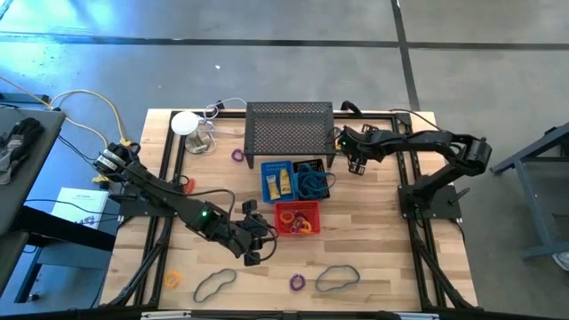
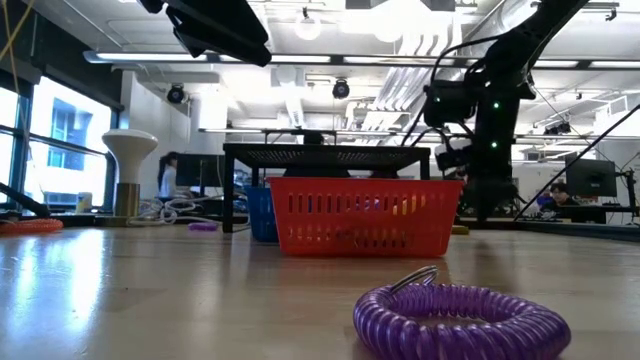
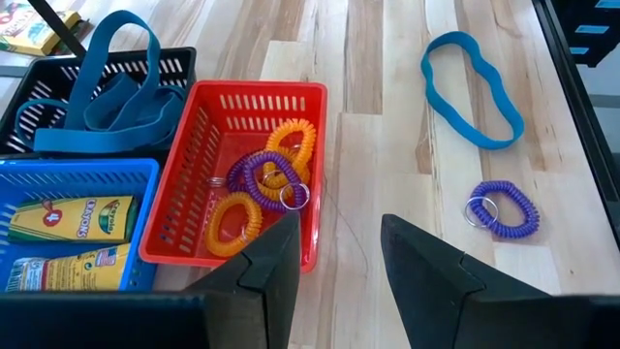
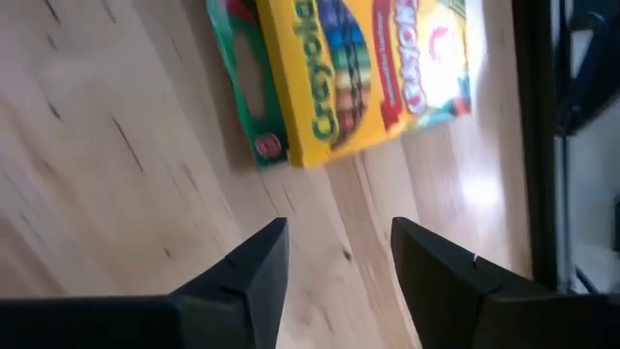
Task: Pick & Place Office Desk Supplies
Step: Put the yellow crayon box into the blue bin
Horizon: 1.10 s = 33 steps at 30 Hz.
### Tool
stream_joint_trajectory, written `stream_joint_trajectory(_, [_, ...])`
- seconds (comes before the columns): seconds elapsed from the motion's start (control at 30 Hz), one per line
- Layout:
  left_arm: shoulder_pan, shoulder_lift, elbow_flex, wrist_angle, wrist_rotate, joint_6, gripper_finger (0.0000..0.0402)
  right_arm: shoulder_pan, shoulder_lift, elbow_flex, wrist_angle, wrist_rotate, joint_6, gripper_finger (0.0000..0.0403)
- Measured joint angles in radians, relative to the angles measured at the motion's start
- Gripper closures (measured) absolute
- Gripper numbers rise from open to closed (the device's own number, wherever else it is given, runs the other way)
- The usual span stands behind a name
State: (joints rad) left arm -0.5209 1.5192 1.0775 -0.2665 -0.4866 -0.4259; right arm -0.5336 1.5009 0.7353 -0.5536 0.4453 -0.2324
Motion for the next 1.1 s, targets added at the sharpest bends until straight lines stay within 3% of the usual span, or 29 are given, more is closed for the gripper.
stream_joint_trajectory(0.27, [0.000,0.000,0.000,0.000,0.000,0.000,0.0260,0.000,0.000,0.000,0.066,-0.082,-0.004,0.0225])
stream_joint_trajectory(0.57, [0.000,0.000,0.000,-0.001,0.000,0.000,0.0260,0.021,0.049,0.001,0.105,-0.088,0.000,0.0167])
stream_joint_trajectory(0.8, [0.000,0.000,0.000,0.000,0.000,0.000,0.0260,0.031,0.114,0.006,0.165,-0.069,-0.034,0.0136])
stream_joint_trajectory(1.1, [0.000,0.000,0.000,0.000,0.000,0.000,0.0260,0.021,0.121,0.000,0.261,0.020,-0.096,0.0133])
